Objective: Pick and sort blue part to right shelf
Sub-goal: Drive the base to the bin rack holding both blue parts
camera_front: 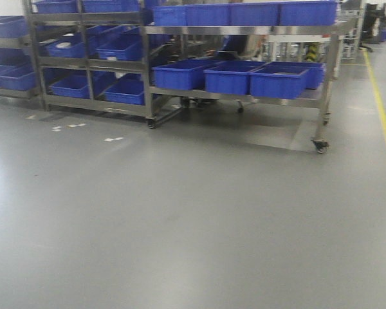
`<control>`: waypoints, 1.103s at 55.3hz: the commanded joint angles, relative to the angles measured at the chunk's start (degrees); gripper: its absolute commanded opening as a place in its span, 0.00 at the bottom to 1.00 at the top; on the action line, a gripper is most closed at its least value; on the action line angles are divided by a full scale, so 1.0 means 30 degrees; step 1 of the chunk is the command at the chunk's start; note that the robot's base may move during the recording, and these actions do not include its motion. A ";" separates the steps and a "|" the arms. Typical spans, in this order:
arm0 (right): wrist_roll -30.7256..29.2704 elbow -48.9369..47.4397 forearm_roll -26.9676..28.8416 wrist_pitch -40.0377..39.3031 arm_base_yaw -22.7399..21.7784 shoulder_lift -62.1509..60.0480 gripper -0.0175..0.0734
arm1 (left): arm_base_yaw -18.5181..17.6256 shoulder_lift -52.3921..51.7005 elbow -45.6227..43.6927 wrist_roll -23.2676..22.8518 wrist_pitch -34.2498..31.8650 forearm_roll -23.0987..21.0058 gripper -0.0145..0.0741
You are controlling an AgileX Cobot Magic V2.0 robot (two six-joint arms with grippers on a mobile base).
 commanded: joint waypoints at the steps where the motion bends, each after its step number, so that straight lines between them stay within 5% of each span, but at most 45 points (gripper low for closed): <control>1: -0.0103 -0.0549 -0.0378 -0.1783 -0.0065 0.0198 0.40 | -0.0018 0.0206 -0.0566 -0.0185 -0.1835 0.0001 0.45; 61: -0.0103 -0.0549 -0.0378 -0.1783 -0.0065 0.0198 0.40 | -0.0018 0.0251 -0.0566 -0.0185 -0.1825 0.0001 0.45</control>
